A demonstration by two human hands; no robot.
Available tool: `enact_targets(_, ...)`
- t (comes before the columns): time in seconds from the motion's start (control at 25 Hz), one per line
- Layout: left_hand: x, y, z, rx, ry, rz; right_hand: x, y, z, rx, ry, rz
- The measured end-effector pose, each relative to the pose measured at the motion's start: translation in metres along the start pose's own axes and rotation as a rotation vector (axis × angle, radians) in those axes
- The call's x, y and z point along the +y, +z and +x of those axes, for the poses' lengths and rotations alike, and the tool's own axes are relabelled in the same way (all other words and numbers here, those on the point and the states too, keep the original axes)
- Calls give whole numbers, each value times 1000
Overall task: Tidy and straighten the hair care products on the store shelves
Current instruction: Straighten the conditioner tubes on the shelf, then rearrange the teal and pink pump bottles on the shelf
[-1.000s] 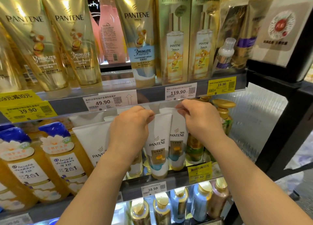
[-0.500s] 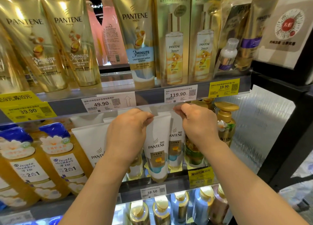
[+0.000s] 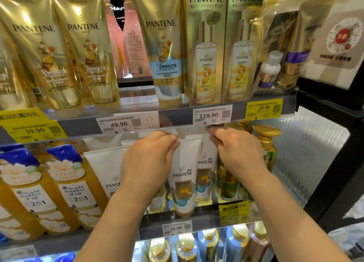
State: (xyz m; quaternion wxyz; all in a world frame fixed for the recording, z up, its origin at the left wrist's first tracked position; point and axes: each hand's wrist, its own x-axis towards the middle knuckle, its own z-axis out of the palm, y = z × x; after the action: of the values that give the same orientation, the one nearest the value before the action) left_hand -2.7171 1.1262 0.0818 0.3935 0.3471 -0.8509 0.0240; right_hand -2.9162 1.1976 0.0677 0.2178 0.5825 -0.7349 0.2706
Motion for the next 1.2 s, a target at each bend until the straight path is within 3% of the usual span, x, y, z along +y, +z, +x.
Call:
enact_targets(0.24, 1, -10, -8, 7, -56, -181, -15, -14, -19, 225, -8, 219)
enact_targets(0.44, -11, -32, -31, 30, -111, -198, -41, -27, -34, 253, 23, 352)
enact_targets(0.68, -30, -63, -86, -51, -159, -268, -104, -26, -54, 85, -11, 520)
enact_targets(0.92, -89, -129, -158, -46, -309, -194, -202, -17, -85, -119, 18, 699)
enact_targets(1.2, -156, -209, -242, -50, -451, -149, -314, -14, -127, -247, 38, 766)
